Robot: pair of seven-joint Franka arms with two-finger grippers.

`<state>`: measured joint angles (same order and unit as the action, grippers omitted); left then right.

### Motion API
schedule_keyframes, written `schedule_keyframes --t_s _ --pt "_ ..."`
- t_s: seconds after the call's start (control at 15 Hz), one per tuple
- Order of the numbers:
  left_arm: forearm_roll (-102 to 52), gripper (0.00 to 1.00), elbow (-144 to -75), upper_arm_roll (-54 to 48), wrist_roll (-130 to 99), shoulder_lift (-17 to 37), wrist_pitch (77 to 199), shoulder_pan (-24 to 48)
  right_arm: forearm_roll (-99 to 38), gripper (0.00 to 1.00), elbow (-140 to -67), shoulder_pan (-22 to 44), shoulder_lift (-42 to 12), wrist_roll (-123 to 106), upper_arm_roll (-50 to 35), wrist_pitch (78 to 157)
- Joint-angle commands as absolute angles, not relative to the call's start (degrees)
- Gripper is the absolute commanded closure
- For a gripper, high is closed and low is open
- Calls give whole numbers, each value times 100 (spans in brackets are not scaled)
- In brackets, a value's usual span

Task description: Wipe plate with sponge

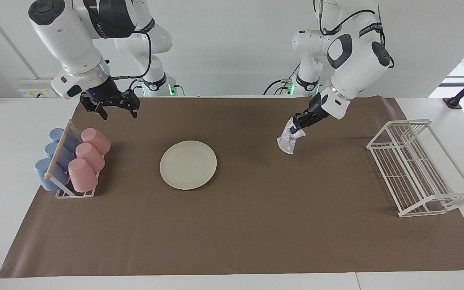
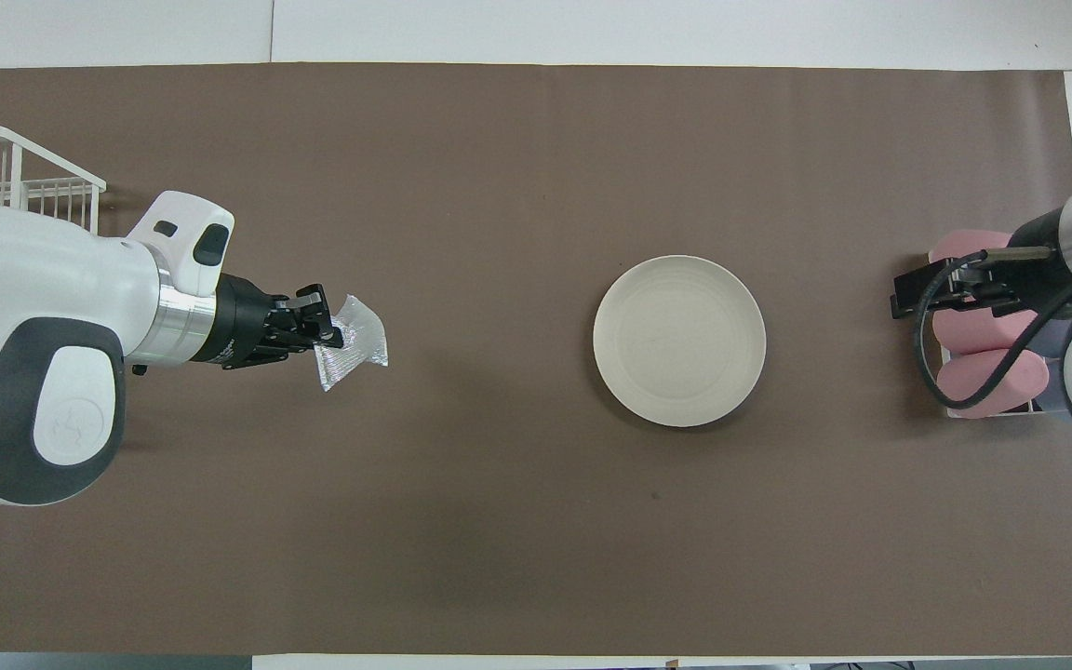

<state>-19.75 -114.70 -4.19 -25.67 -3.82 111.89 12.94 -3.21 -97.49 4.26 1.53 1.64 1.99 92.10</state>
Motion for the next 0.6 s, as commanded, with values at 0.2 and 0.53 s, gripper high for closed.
schedule_keyframes --t_s 0.2,0.53 --pt "296 100 -10381 -439 -2777 228 9801 1335 -176 0 -9686 395 105 -220 448 9026" --pt "2202 100 -9977 -492 -2865 527 8643 1512 -167 0 -9659 334 105 -658 677 8965"
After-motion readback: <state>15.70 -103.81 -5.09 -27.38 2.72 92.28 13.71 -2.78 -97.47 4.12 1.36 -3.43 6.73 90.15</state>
